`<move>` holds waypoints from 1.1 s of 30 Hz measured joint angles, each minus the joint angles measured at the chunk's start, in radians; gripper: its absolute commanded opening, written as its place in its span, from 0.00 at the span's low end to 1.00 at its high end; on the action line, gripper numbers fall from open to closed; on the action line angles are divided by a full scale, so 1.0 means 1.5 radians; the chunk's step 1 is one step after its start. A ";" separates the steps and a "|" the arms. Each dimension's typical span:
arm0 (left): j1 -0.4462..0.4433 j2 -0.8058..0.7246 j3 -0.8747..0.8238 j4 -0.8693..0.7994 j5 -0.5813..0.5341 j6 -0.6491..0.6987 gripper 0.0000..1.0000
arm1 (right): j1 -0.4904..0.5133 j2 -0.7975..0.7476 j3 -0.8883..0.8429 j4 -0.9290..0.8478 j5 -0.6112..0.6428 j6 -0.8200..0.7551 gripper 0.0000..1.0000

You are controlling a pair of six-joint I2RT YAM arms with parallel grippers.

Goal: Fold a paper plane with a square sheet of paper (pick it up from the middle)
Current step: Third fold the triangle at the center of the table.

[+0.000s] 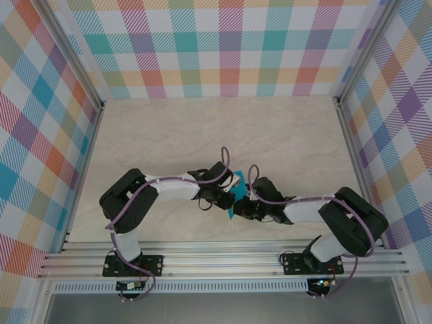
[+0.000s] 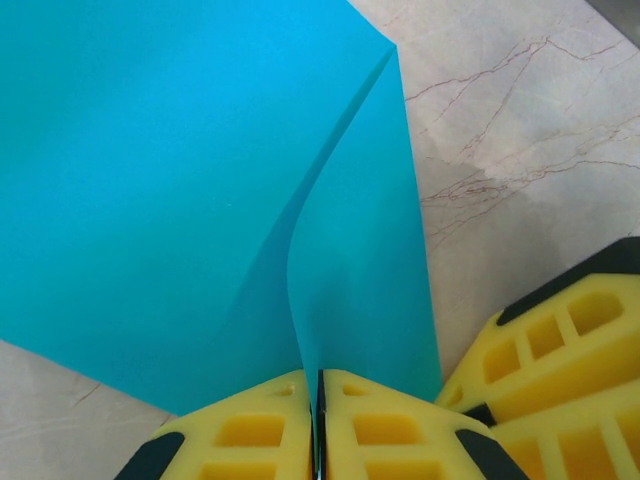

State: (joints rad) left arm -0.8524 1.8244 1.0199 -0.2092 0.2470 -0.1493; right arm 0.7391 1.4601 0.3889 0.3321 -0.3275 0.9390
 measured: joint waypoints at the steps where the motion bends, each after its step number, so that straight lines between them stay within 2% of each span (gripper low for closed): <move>1: 0.000 0.000 0.000 0.000 0.001 0.000 0.10 | 0.004 -0.007 0.000 -0.003 0.002 0.000 0.15; 15: 0.003 0.004 0.004 -0.002 0.008 0.000 0.10 | 0.018 0.021 0.000 0.020 -0.001 0.014 0.13; 27: 0.004 0.008 0.009 -0.004 0.010 0.000 0.10 | 0.049 -0.009 -0.001 0.006 0.024 0.015 0.14; 33: 0.004 0.009 0.010 -0.005 0.010 0.000 0.10 | 0.049 0.016 -0.001 0.019 0.026 0.026 0.14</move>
State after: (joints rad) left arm -0.8471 1.8374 1.0351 -0.2161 0.2615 -0.1490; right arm 0.8131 1.4845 0.3882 0.3599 -0.2878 0.9779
